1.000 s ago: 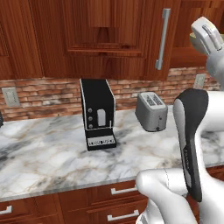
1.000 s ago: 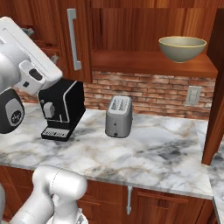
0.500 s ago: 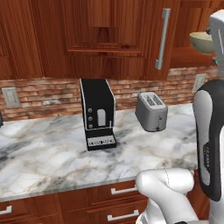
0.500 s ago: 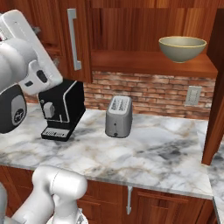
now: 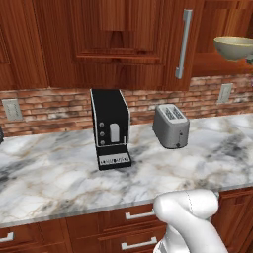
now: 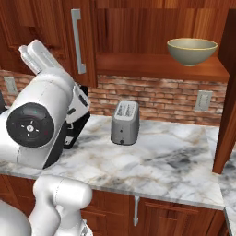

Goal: Move the bowls from the cabinet to the plates on the dining table.

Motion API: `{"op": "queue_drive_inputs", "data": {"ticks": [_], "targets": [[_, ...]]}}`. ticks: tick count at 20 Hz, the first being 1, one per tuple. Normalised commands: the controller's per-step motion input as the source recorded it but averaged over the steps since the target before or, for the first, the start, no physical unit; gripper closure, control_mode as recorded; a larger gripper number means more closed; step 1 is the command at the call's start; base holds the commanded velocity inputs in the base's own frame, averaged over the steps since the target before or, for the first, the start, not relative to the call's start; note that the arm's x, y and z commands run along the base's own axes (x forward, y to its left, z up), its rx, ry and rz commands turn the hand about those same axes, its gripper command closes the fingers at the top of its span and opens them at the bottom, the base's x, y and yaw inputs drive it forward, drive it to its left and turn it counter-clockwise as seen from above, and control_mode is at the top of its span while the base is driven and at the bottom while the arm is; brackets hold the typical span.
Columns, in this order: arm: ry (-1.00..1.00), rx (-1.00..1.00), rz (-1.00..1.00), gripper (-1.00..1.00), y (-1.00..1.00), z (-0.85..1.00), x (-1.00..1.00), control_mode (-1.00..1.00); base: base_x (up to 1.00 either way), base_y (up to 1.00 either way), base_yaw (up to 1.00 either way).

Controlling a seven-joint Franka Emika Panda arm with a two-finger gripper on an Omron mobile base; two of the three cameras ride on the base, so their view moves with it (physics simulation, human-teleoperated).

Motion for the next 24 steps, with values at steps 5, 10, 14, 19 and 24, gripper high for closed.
{"op": "queue_drive_inputs", "data": {"ticks": [5, 10, 14, 19, 24], "targets": [[0.00, -0.29, 0.31, -1.00, -0.13, -0.46, 0.00, -1.00, 0.00, 0.00, 0.00], [0.00, -0.16, 0.18, -1.00, 0.00, 0.00, 0.02, -1.00, 0.00, 0.00, 0.00], [0.00, -0.01, 0.07, -1.00, 0.00, 0.21, 0.16, -1.00, 0.00, 0.00, 0.00], [0.02, 0.00, 0.06, -1.00, 0.00, 0.18, 0.20, -1.00, 0.00, 0.00, 0.00], [0.01, 0.00, 0.02, -1.00, 0.00, 0.00, 0.29, -1.00, 0.00, 0.00, 0.00]]}}
